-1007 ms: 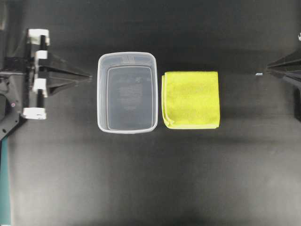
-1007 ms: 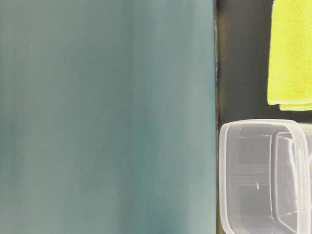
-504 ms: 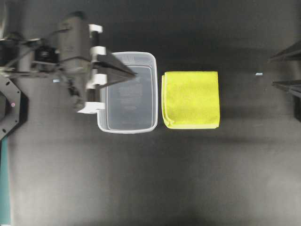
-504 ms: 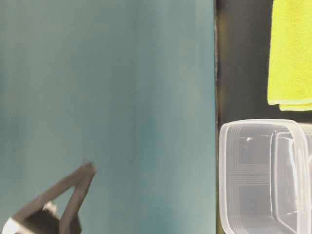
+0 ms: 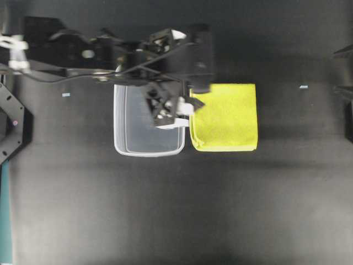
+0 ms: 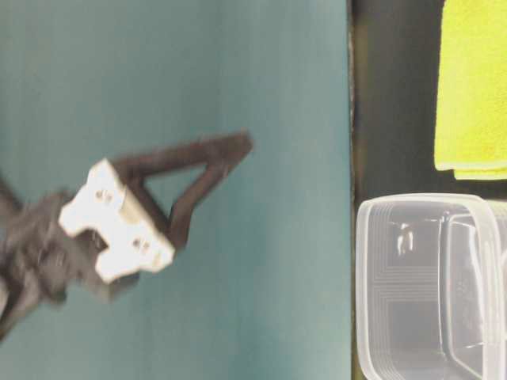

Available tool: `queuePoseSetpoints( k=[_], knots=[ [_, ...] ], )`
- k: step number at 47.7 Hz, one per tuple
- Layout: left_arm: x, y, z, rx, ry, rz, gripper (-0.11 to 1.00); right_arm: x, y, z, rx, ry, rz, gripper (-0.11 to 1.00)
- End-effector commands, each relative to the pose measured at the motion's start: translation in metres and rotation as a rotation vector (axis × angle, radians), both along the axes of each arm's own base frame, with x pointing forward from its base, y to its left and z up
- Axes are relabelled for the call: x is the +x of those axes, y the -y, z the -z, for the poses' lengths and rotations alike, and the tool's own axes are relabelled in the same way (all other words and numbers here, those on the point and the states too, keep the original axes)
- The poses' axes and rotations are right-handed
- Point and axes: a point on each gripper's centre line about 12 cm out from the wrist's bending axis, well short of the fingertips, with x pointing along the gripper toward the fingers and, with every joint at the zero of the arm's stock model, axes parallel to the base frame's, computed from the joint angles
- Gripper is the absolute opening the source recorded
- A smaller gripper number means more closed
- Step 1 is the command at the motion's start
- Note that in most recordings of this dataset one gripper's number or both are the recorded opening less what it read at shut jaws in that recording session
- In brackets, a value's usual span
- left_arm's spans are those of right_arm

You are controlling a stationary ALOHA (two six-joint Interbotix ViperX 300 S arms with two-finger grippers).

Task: Place the yellow towel into the container with the left arm.
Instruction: 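Lower the left gripper onto the yellow towel and pinch it closed, then lift the towel and carry it left over the clear container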

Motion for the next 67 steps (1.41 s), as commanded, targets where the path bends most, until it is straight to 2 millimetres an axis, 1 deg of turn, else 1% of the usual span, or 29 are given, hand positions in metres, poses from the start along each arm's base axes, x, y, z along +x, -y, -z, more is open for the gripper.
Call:
queuePoseSetpoints(
  k=[1,3,5,9,16,19,20,26,30,33,39,48,51,53,57,59,63,64,66,67],
  knots=[
    [0.021,-0.001,0.004,0.002,-0.040,-0.002,0.82,0.000,0.000,-0.004,0.000,0.018,0.003,0.72],
    [0.029,-0.002,0.010,0.002,-0.063,-0.002,0.89,-0.001,0.000,-0.005,0.001,0.023,0.003,0.72],
    [0.037,-0.001,0.018,0.001,-0.086,-0.001,0.91,-0.002,0.000,-0.006,0.001,0.029,0.003,0.72],
    [0.054,-0.001,0.035,0.001,-0.120,0.003,0.90,-0.003,0.000,-0.007,0.001,0.032,0.004,0.72],
    [0.075,-0.001,0.054,0.000,-0.153,0.003,0.90,-0.004,0.001,-0.008,0.000,0.037,0.012,0.72],
    [0.081,-0.001,0.067,-0.001,-0.181,0.003,0.90,-0.004,0.002,-0.008,0.000,0.038,0.013,0.72],
    [0.083,-0.003,0.075,-0.001,-0.201,0.000,0.90,-0.005,0.002,-0.008,0.000,0.040,0.014,0.72],
    [0.084,-0.008,0.111,-0.005,-0.285,-0.009,0.90,-0.005,0.002,-0.009,0.005,0.048,0.014,0.72],
    [0.087,-0.006,0.127,-0.008,-0.310,-0.006,0.90,-0.005,0.001,-0.010,0.005,0.051,0.014,0.72],
    [0.090,-0.006,0.134,-0.006,-0.318,-0.005,0.90,-0.006,0.001,-0.011,0.006,0.056,0.014,0.72],
    [0.087,-0.005,0.157,-0.008,-0.364,-0.003,0.90,-0.007,0.001,-0.012,0.007,0.064,0.014,0.72],
    [0.088,-0.003,0.173,-0.009,-0.368,-0.001,0.87,-0.008,0.001,-0.013,0.008,0.070,0.016,0.72],
    [0.086,0.000,0.174,-0.009,-0.371,0.004,0.80,-0.008,0.001,-0.013,0.008,0.071,0.016,0.72],
    [0.085,0.001,0.174,-0.007,-0.374,0.008,0.73,-0.008,0.001,-0.013,0.011,0.075,0.014,0.72],
    [0.086,0.006,0.171,-0.005,-0.368,0.018,0.51,-0.009,0.001,-0.016,0.009,0.090,0.014,0.72],
    [0.087,0.008,0.165,-0.004,-0.357,0.021,0.39,-0.009,0.001,-0.017,0.009,0.098,0.016,0.72],
    [0.089,0.012,0.144,-0.001,-0.325,0.028,0.16,-0.010,0.001,-0.018,0.007,0.107,0.016,0.72],
    [0.089,0.013,0.137,-0.001,-0.316,0.029,0.12,-0.011,0.001,-0.019,0.006,0.108,0.016,0.72],
    [0.090,0.013,0.118,0.000,-0.292,0.029,0.07,-0.011,0.001,-0.019,0.006,0.111,0.016,0.72],
    [0.090,0.013,0.109,0.000,-0.281,0.028,0.07,-0.012,0.001,-0.019,0.007,0.114,0.016,0.72]
  ],
)
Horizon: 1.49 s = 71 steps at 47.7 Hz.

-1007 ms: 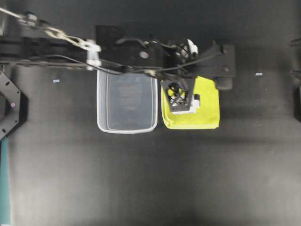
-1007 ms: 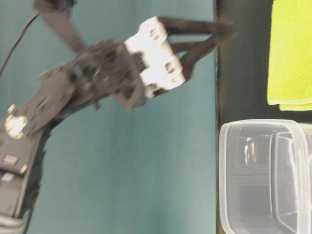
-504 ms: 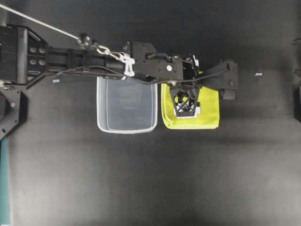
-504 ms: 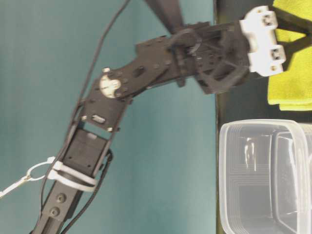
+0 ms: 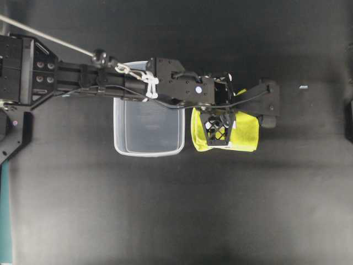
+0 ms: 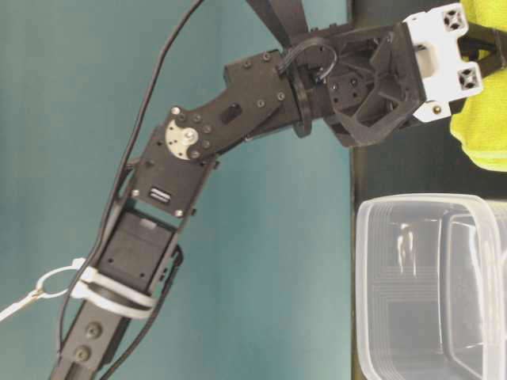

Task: Place the yellow towel into the container with the left arm.
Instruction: 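Lift the towel and carry it left over the clear container, then lower the towel into the container and release it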

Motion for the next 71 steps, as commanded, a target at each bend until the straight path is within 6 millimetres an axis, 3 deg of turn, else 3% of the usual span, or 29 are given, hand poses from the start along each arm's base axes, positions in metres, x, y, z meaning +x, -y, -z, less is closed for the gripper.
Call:
queuePoseSetpoints(
  k=[1,5,7,15,21,28,35,59,62,71],
  knots=[
    [0.002,0.000,-0.049,0.005,0.070,0.003,0.07,-0.001,0.000,-0.008,0.002,0.028,0.003,0.72],
    [-0.006,-0.001,-0.088,0.006,0.094,-0.001,0.07,-0.001,0.000,-0.009,0.000,0.031,0.003,0.72],
    [-0.016,-0.001,-0.114,0.005,0.103,-0.005,0.07,-0.002,0.000,-0.009,0.002,0.032,0.003,0.72],
    [-0.059,-0.005,-0.186,0.008,0.144,-0.017,0.07,-0.002,0.000,-0.008,0.000,0.031,0.003,0.72],
    [-0.099,-0.015,-0.210,0.010,0.147,-0.042,0.07,-0.001,0.000,-0.006,0.002,0.026,0.003,0.72],
    [-0.141,-0.020,-0.192,0.008,0.080,-0.062,0.07,0.000,0.000,-0.007,0.001,0.039,0.003,0.72],
    [-0.165,-0.019,-0.164,0.006,0.051,-0.060,0.07,0.001,0.000,-0.005,-0.001,0.048,0.003,0.72],
    [-0.172,-0.011,-0.109,-0.001,0.160,-0.043,0.08,0.002,0.003,-0.001,-0.002,0.066,0.019,0.72],
    [-0.171,-0.011,-0.102,-0.002,0.157,-0.045,0.16,0.002,0.003,-0.001,-0.002,0.066,0.019,0.72],
    [-0.172,-0.011,-0.080,-0.005,0.100,-0.048,0.72,0.001,0.003,-0.001,0.000,0.068,0.019,0.71]
  ],
)
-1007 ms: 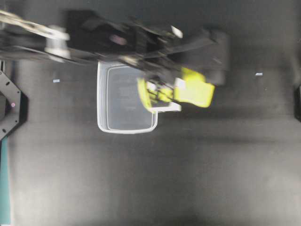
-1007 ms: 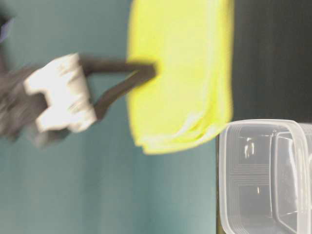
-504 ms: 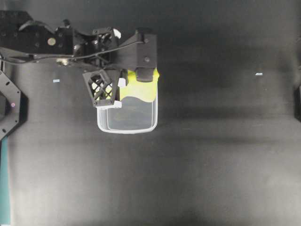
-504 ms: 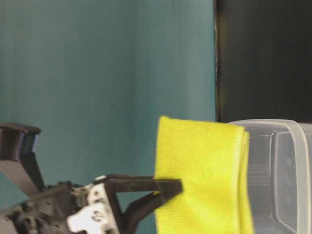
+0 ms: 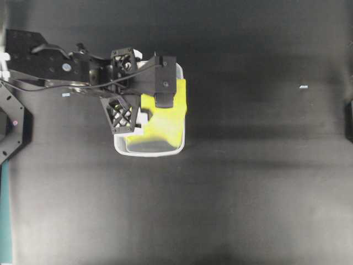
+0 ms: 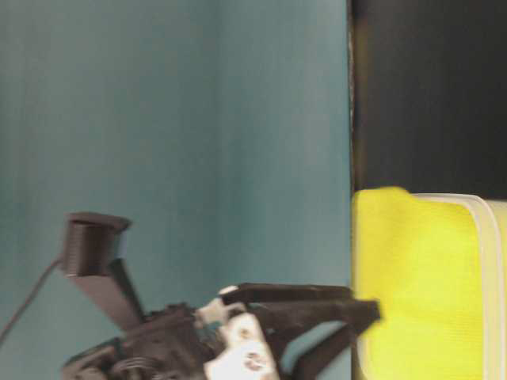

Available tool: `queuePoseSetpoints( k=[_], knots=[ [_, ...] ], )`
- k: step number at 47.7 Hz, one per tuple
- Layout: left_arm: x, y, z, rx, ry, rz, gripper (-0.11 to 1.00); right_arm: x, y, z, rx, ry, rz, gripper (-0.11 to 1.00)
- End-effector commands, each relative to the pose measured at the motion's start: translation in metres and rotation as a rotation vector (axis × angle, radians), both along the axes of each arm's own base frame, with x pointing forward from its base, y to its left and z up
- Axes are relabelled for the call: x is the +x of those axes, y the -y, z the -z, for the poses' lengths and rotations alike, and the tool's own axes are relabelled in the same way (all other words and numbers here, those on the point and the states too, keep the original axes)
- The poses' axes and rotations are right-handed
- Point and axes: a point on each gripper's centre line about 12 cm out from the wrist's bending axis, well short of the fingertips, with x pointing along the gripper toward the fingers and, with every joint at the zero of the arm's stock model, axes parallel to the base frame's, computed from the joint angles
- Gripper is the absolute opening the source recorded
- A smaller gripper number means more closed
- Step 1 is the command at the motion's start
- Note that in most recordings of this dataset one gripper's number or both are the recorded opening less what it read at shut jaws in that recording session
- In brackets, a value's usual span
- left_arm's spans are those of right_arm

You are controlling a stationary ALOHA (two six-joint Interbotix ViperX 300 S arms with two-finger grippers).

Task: Place the yellow towel into the container with the left arm.
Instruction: 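Lower the towel into the container and release it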

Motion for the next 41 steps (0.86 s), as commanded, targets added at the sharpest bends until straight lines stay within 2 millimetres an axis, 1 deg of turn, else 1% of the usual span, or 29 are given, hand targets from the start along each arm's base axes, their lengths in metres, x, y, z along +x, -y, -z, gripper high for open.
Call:
queuePoseSetpoints(
  k=[1,4,6,8,12,18,22,24,26,32,34,41],
  knots=[
    [0.002,0.000,0.003,0.001,0.003,-0.001,0.77,0.001,0.001,-0.003,0.007,0.007,0.002,0.71],
    [0.004,0.000,0.001,0.003,0.020,0.001,0.88,0.001,0.001,-0.003,0.004,0.007,0.003,0.71],
    [0.005,0.000,0.000,0.003,0.034,0.001,0.91,0.001,0.001,-0.003,0.005,0.008,0.003,0.71],
    [0.006,0.000,-0.003,0.004,0.049,0.003,0.91,0.001,0.001,-0.003,0.004,0.007,0.003,0.71],
    [0.005,0.001,-0.018,0.006,0.095,0.005,0.88,0.001,0.000,-0.004,0.003,0.011,0.003,0.72],
    [-0.009,0.005,-0.051,0.008,0.185,0.013,0.87,0.000,0.000,-0.005,0.003,0.016,0.003,0.71],
    [-0.023,0.010,-0.072,0.009,0.245,0.025,0.87,0.000,0.000,-0.005,0.003,0.013,0.003,0.71],
    [-0.033,0.013,-0.084,0.010,0.281,0.033,0.87,0.000,0.000,-0.005,0.003,0.013,0.003,0.71],
    [-0.042,0.014,-0.090,0.009,0.302,0.036,0.87,0.001,0.000,-0.004,0.003,0.011,0.003,0.71],
    [-0.071,0.016,-0.100,0.011,0.353,0.043,0.87,0.001,0.000,-0.003,0.003,0.011,0.003,0.71],
    [-0.084,0.017,-0.103,0.011,0.380,0.044,0.87,0.001,0.000,-0.003,0.003,0.011,0.003,0.71],
    [-0.117,0.017,-0.119,0.012,0.523,0.042,0.87,0.000,0.000,-0.002,0.002,0.006,0.003,0.71]
  ],
)
